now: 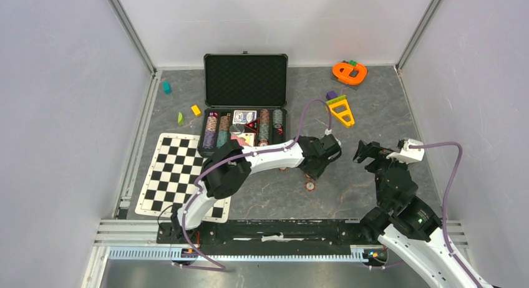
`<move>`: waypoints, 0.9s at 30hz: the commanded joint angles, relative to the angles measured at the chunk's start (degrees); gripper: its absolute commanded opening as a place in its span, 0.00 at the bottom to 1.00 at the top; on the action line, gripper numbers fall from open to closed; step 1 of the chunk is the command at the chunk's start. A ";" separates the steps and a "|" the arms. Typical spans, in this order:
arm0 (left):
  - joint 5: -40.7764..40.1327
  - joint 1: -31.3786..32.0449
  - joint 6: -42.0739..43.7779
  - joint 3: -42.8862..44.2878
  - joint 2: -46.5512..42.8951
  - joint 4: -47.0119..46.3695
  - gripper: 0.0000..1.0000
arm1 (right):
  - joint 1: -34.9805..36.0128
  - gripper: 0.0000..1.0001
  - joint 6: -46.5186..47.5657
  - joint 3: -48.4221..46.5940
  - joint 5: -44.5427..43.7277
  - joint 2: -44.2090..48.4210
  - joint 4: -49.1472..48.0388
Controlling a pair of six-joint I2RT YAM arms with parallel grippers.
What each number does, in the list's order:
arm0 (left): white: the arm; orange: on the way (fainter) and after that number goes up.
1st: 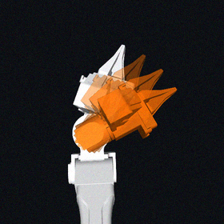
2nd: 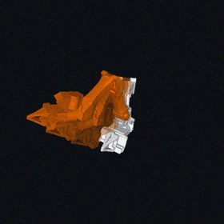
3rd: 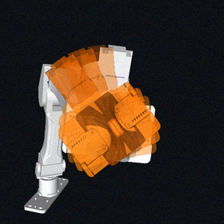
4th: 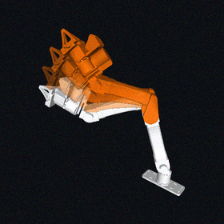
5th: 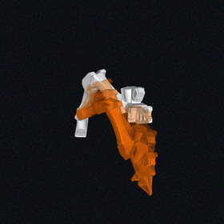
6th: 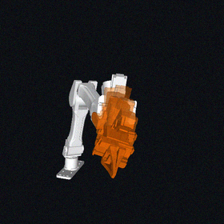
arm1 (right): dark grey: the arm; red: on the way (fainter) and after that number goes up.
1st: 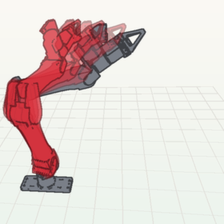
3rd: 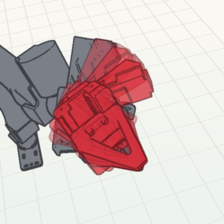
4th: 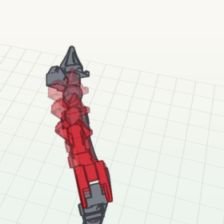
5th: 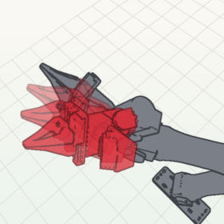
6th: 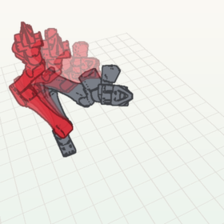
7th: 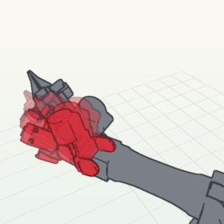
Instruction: Pack up texas hold em set
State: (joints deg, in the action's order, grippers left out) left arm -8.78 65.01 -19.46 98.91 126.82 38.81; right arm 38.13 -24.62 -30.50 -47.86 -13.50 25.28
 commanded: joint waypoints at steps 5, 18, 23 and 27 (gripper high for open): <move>-0.25 0.35 -1.75 -1.53 1.85 1.10 0.40 | 0.02 0.98 0.29 0.09 -0.01 -0.44 -1.79; 14.68 -4.70 -2.51 -6.10 -5.45 -5.75 0.37 | 0.02 0.98 0.32 0.34 0.05 -0.52 -1.78; 14.99 -6.25 -1.73 -6.53 -8.63 -5.66 0.38 | 0.04 0.98 0.30 0.27 0.05 -0.40 -1.81; 12.93 -6.99 -0.70 -6.45 -11.70 -3.88 0.38 | -0.01 0.98 0.29 0.18 0.11 -0.39 -1.80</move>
State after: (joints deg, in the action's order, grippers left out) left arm 3.79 58.57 -20.16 92.20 121.58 34.33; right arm 38.13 -24.62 -30.50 -47.66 -13.50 25.26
